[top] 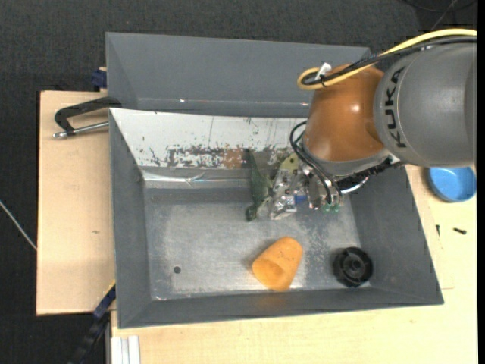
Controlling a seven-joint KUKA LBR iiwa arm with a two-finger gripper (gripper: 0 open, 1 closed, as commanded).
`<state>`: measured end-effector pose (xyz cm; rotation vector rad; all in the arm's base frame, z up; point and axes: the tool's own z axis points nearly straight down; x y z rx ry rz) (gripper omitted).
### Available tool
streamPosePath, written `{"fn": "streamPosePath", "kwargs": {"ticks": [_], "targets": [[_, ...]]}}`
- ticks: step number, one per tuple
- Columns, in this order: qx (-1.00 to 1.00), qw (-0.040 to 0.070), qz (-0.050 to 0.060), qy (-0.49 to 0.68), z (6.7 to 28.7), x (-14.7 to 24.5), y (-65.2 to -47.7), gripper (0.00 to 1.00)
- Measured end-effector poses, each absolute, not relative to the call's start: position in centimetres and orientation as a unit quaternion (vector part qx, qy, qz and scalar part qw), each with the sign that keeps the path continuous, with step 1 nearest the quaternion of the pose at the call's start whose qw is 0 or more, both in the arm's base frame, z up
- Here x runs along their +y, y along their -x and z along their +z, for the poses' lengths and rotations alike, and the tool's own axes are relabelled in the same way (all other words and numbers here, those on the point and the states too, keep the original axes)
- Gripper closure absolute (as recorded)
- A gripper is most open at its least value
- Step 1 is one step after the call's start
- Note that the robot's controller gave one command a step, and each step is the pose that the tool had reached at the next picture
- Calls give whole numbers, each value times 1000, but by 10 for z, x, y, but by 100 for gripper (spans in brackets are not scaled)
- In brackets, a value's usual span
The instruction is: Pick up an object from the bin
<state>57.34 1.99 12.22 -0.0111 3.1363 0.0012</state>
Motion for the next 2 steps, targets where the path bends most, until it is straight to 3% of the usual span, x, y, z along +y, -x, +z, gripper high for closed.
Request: {"fn": "streamPosePath", "kwargs": {"ticks": [1, 2], "targets": [[1000, 2, 1, 3, 121, 20, -573, 0], [994, -1, 0, -110, 102, 16, -577, 0]]}}
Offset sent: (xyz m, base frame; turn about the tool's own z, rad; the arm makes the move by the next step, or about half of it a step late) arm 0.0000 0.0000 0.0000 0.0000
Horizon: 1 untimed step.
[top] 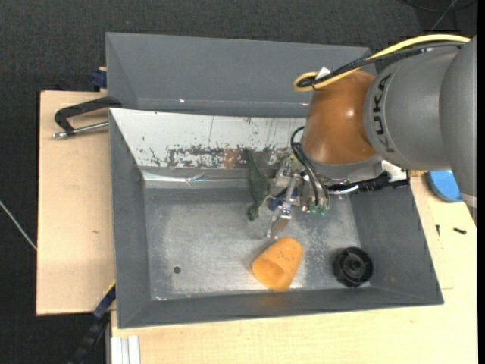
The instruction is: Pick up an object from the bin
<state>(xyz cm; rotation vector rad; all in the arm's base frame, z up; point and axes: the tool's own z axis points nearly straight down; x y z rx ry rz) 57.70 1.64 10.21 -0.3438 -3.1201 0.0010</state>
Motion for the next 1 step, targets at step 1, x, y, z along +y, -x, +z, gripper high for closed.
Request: {"fn": "streamPosePath", "kwargs": {"ticks": [1], "targets": [[-994, -1, -1, 110, 103, 17, -578, 100]]}}
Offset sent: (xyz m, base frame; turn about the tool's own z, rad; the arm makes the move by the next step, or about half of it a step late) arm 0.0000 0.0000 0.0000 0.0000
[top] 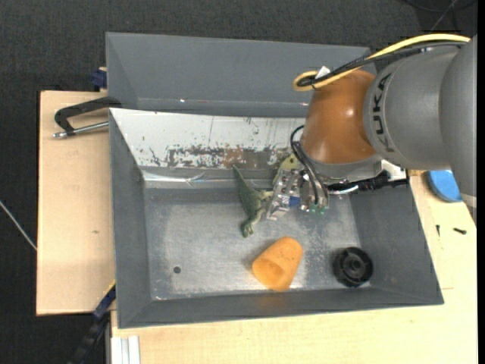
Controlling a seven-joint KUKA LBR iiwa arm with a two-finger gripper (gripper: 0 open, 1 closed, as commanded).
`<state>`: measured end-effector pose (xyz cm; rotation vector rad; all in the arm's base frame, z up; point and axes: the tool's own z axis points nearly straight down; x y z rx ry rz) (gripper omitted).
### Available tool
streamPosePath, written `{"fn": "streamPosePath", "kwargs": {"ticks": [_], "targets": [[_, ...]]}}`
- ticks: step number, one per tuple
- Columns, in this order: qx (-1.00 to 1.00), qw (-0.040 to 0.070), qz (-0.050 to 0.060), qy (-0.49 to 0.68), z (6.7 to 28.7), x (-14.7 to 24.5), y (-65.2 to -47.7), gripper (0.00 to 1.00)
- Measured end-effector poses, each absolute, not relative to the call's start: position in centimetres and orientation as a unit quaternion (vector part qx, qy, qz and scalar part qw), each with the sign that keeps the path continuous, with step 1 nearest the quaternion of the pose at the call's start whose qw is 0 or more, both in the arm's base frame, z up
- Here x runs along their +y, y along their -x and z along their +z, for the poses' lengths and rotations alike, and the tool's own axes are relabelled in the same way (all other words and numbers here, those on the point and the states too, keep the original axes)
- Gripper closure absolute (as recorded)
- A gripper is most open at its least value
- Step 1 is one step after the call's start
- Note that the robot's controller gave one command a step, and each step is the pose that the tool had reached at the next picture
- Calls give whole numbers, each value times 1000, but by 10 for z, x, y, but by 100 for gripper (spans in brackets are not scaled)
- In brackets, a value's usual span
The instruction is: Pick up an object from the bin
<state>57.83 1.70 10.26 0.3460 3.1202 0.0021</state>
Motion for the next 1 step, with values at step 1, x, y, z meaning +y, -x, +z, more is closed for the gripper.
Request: {"fn": "streamPosePath", "kwargs": {"ticks": [1], "targets": [[1000, 7, 0, -21, 253, 12, -560, 100]]}}
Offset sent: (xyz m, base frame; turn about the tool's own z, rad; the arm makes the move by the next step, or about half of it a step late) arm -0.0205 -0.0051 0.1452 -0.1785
